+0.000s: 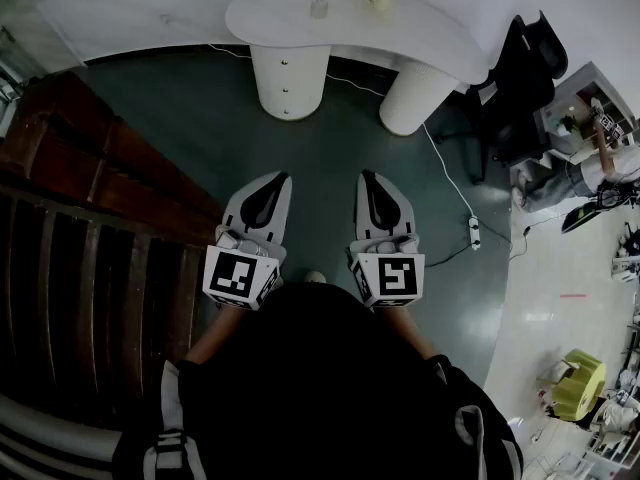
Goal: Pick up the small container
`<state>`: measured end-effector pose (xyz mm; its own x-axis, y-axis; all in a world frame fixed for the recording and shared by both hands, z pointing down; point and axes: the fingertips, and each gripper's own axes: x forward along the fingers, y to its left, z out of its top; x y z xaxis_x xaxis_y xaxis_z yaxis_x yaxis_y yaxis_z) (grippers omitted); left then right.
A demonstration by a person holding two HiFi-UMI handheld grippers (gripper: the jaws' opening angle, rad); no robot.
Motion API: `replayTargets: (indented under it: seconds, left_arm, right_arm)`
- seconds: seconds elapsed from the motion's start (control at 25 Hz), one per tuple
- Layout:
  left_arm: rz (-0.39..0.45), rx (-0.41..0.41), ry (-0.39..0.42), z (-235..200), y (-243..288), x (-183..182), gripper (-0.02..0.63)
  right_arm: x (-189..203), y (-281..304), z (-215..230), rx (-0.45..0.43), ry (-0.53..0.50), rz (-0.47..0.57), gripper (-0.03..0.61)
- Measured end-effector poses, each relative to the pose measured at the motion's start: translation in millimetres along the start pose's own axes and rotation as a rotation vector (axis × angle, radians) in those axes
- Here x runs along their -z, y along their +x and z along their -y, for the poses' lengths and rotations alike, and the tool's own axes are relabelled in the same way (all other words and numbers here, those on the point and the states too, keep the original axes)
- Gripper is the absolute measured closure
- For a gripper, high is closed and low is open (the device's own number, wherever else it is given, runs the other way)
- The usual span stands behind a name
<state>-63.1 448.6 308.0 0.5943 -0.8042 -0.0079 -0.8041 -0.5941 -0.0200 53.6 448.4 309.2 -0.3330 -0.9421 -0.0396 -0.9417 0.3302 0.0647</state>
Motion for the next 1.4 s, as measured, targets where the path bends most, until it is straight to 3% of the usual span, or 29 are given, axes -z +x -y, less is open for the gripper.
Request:
replayTargets:
  seconds: [0.36, 0.8, 1.12, 1.4]
  left_arm:
    - [-0.002, -0.027, 0.000, 14, 22, 3, 0.606]
    - [-0.008, -0.047, 0.002, 0, 49, 7, 0.606]
    - [-0.018, -0.027, -0.015, -45, 94, 19, 0.606]
    - [-0.071, -0.007, -0.019, -104, 159, 38, 0.606]
  right_arm:
    - [4, 3, 27, -0.034, 0.012, 0.023, 0.555]
    - [11, 33, 45, -0.057, 0.032, 0.027, 0.534]
    - [25, 90, 64, -0.020, 0.023, 0.010, 0.416]
    - [46, 173, 87, 0.010, 0.039, -0.010, 0.376]
